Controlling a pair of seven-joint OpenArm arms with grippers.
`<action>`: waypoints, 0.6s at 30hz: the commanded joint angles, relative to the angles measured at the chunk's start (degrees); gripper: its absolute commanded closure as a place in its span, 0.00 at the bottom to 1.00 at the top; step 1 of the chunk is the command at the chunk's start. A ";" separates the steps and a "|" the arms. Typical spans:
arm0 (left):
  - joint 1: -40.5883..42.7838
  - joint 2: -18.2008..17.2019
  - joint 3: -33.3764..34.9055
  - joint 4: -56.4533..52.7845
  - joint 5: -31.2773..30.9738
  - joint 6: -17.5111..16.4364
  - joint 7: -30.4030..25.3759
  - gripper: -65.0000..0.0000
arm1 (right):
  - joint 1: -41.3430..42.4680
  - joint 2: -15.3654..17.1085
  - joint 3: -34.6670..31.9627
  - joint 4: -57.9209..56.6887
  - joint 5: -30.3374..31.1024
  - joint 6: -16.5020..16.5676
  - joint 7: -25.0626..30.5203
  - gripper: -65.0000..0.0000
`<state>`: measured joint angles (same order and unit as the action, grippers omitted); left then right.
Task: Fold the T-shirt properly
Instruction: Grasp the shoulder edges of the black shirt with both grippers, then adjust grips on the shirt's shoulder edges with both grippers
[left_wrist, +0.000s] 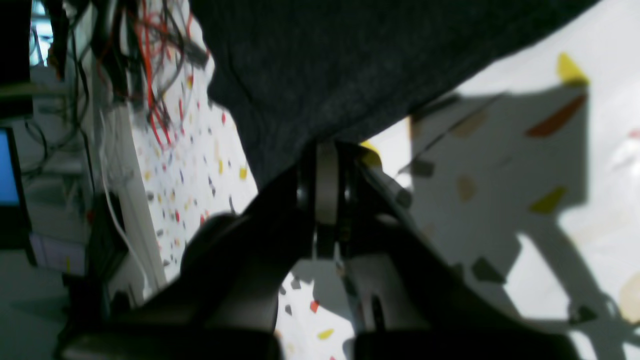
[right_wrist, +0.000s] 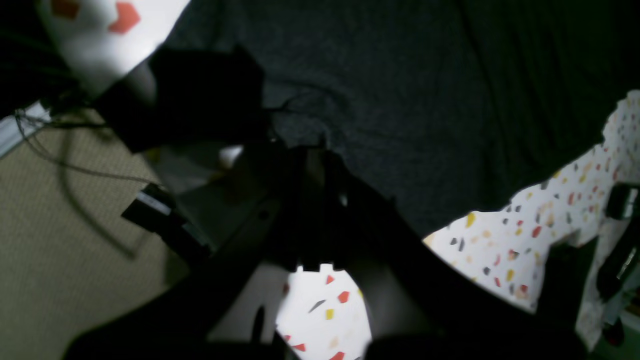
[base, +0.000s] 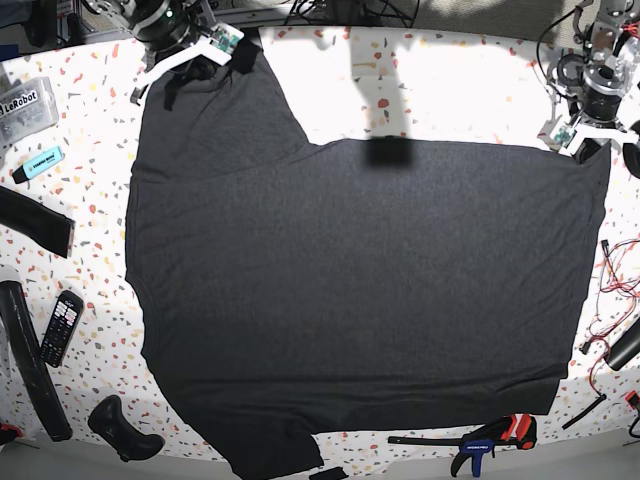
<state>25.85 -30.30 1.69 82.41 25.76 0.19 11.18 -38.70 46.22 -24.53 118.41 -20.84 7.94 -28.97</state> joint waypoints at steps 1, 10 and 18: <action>0.20 -1.16 -0.46 0.55 1.88 2.49 2.36 1.00 | 0.57 0.59 0.22 1.16 -0.33 -0.94 0.66 1.00; 0.02 -1.16 -0.46 8.35 3.87 3.10 2.71 1.00 | 10.16 0.57 0.22 1.16 5.99 -0.92 0.46 1.00; -2.21 -1.16 -0.46 8.96 4.20 3.04 2.95 1.00 | 19.04 -1.49 0.22 1.09 8.04 -0.90 -0.09 1.00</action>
<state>23.79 -30.48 1.78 90.50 29.54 2.00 14.39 -19.84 43.99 -24.69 118.43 -12.03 7.51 -29.67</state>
